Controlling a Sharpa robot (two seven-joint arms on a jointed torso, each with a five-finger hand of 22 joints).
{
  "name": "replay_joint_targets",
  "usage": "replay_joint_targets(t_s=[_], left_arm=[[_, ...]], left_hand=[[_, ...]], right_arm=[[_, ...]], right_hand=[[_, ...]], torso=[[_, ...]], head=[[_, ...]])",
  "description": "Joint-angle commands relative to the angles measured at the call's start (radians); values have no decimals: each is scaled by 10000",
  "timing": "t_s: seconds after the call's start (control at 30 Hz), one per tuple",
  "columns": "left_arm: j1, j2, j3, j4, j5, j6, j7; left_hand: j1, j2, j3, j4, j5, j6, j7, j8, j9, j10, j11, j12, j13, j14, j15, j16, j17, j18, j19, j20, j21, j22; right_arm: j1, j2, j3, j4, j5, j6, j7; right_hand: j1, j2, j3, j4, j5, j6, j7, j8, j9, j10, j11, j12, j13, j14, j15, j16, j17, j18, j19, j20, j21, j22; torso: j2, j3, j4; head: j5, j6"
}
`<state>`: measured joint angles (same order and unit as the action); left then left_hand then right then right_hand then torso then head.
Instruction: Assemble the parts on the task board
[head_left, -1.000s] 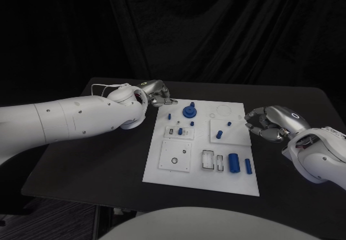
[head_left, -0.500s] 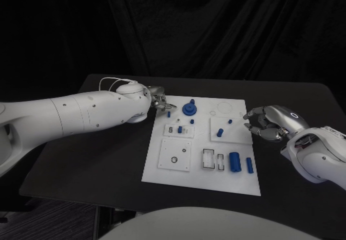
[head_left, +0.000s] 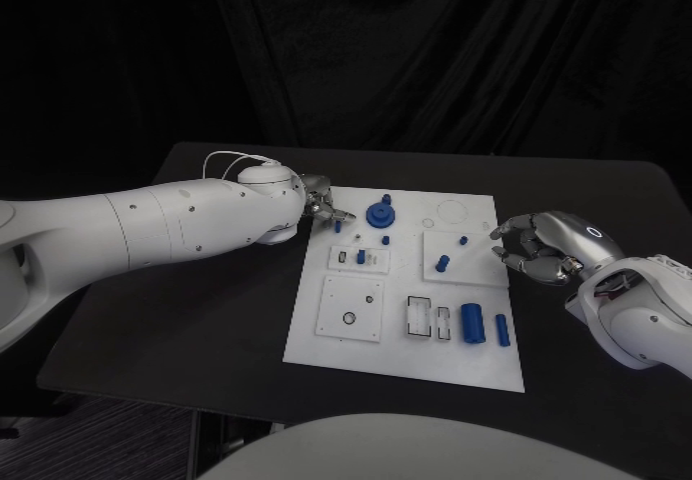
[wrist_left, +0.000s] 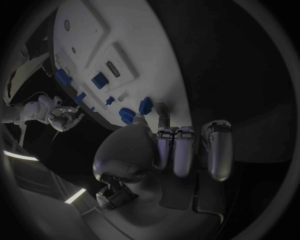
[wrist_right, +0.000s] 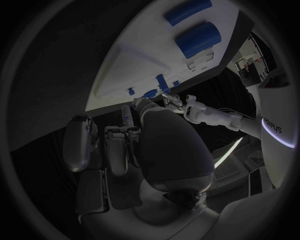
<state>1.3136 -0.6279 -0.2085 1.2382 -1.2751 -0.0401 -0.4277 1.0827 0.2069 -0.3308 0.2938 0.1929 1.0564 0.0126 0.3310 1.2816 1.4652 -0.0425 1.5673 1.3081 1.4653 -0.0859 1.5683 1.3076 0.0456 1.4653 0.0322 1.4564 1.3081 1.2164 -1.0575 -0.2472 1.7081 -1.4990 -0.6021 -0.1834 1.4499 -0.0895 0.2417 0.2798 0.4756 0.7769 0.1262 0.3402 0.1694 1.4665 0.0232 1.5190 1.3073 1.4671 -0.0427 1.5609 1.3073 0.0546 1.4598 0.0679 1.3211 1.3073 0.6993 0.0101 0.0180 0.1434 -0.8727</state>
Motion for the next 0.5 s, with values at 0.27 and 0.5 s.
replay_joint_targets(t_s=[0.27, 0.5], left_arm=[[-15, -41, -20, 79, 71, -601, 606], [-16, -98, -20, 185, 71, -868, 678]], left_hand=[[-214, 182, -254, -26, 408, 89, 32, -333, -106, 1056, -48, 35, 2627, 1055, -42, 25, 2632, -155, 442, -89, -71, 2228], [-80, 300, -285, -22, 743, 175, 27, -463, -144, 1056, -44, 35, 2627, 1055, -36, 25, 2632, -149, 426, -80, -99, 2221]], right_arm=[[18, -37, 6, 6, -12, -113, 34], [18, -55, 6, 5, -12, -61, -13]], right_hand=[[-61, 16, 32, 1, 53, 67, -30, 36, -9, 600, 87, 25, 2037, 1013, 56, 18, 2550, 2, 101, 26, 41, 1908], [-54, 15, 41, -8, 65, 79, -28, 39, -16, 596, 92, 20, 2030, 1012, 59, 15, 2547, 3, 101, 28, 36, 1907]], torso=[[16, -16, -20], [2, -17, -20]], head=[[38, 1], [23, 1]])
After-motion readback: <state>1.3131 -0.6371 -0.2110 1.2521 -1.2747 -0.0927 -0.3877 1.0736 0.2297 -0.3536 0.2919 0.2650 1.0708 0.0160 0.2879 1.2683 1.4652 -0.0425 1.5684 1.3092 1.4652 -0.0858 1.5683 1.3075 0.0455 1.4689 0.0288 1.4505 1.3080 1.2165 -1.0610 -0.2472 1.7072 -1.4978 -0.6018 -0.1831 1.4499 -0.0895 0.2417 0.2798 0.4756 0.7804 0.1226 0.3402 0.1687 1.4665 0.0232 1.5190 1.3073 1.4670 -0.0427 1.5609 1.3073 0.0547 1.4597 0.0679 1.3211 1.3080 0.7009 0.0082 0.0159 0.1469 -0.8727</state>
